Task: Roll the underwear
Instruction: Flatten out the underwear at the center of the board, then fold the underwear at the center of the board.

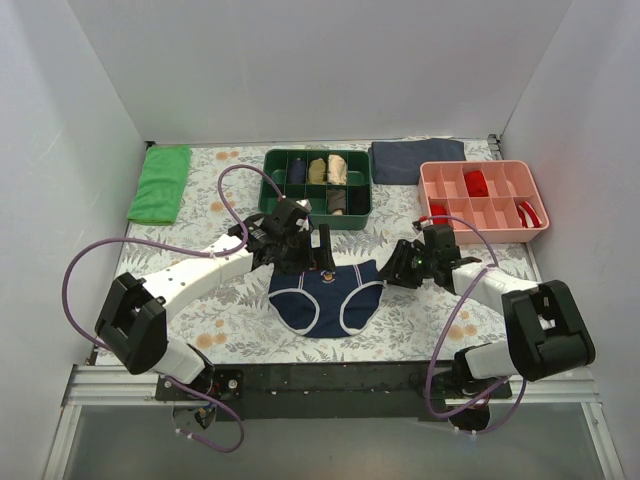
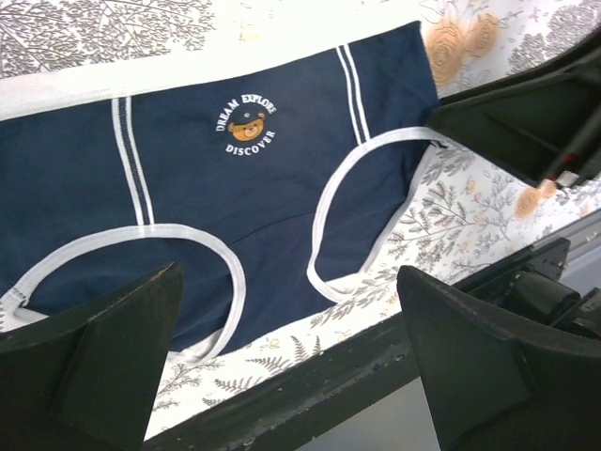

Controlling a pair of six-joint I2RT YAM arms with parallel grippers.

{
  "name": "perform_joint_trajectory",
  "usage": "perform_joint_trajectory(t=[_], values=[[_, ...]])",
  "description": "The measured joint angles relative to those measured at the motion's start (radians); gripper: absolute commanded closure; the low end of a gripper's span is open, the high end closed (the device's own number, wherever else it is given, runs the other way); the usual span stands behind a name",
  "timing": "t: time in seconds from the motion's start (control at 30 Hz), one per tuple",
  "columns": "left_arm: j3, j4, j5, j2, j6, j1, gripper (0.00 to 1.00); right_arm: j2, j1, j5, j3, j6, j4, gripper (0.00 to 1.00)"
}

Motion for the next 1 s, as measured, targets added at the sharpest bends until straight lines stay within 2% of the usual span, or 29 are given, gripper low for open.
perform_joint_trajectory(t=[0.17,0.23,0.3,0.33,0.4,0.47,0.6,0.63,0.8,1.0], values=[[-0.006,0.024,0.016,-0.023,0.002,0.000,0.02,0.037,-0.008,-0.021,-0.014,-0.003,0.021,0.53],[-0.006,0.023,0.016,-0.024,0.004,0.000,0.02,0.055,-0.014,-0.040,-0.016,-0.008,0.050,0.61],[-0.006,0.023,0.015,-0.024,0.005,0.000,0.02,0.063,-0.017,-0.054,-0.026,-0.008,0.076,0.63],[-0.006,0.023,0.015,-0.024,0.005,0.000,0.02,0.068,-0.018,-0.061,-0.031,-0.006,0.082,0.70],[-0.007,0.024,0.015,-0.024,0.004,0.000,0.02,0.078,-0.020,-0.078,-0.039,-0.002,0.108,0.72],[-0.010,0.024,0.014,-0.024,0.004,0.000,0.02,0.090,-0.022,-0.092,-0.047,0.004,0.128,0.80],[-0.013,0.023,0.011,-0.026,0.004,0.006,0.02,0.103,-0.026,-0.111,-0.047,0.013,0.148,0.83],[-0.013,0.023,0.010,-0.027,0.003,0.009,0.02,0.103,-0.026,-0.114,-0.047,0.014,0.153,0.87],[-0.034,0.022,0.006,-0.053,-0.002,0.041,0.02,0.088,-0.026,-0.120,-0.047,0.011,0.158,0.88],[-0.052,0.015,-0.023,-0.116,-0.004,0.118,0.02,-0.034,-0.026,-0.131,-0.045,-0.016,0.150,0.87]])
